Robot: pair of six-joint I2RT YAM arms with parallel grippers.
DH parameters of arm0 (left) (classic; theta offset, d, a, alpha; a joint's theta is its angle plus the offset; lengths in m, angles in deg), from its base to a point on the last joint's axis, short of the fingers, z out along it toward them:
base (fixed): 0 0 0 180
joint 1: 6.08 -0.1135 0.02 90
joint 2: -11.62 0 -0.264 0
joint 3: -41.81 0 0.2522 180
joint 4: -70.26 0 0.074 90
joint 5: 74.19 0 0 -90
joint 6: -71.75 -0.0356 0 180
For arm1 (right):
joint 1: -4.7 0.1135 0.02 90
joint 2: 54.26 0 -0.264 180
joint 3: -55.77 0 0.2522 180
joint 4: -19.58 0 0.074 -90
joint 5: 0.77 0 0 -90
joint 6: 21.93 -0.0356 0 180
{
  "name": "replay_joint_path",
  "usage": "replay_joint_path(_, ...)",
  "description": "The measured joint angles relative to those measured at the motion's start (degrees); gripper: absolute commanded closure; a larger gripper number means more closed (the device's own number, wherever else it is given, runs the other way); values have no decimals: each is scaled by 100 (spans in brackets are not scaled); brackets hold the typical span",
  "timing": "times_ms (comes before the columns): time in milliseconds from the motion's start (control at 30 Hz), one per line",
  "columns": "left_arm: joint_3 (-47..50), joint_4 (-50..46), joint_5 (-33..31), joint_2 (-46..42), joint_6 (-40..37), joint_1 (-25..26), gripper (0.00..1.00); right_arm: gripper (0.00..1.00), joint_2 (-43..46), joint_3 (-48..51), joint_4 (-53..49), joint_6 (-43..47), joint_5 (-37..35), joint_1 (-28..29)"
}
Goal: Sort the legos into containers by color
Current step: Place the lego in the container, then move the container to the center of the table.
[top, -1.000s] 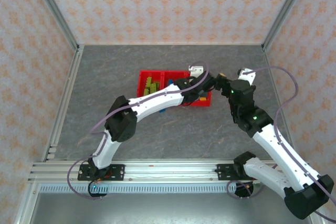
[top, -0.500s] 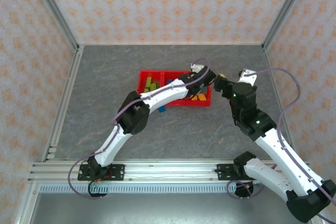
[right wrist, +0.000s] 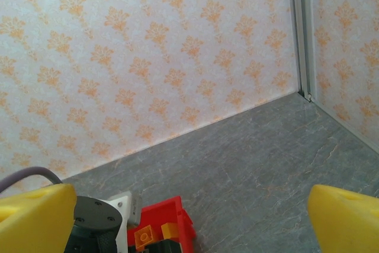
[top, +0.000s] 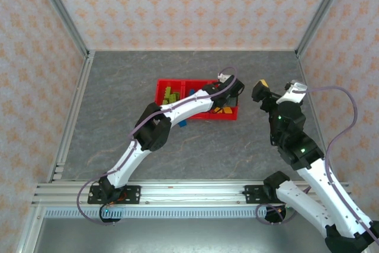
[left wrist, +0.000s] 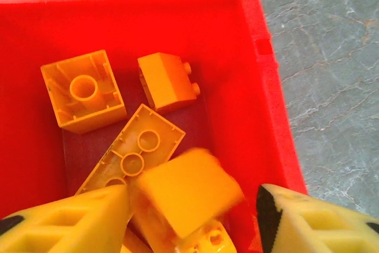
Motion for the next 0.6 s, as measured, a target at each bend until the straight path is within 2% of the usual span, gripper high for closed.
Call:
replay_joint_path(67,-17,44,22,0,-17,0,28,0,-17,0,-2,-2,2,0)
replay_joint_path(233,61,227,-4,-79,-24,2,11,0,-28,0,0,-4,4,0)
replay_joint_path(267,111,258,-9,-118,-26,4,1,0,-28,0,0,-7,4,0)
replay_joint_path(600,603,275,-330,-1220,-275,-39,0,0,-61,0,-2,-26,76,0)
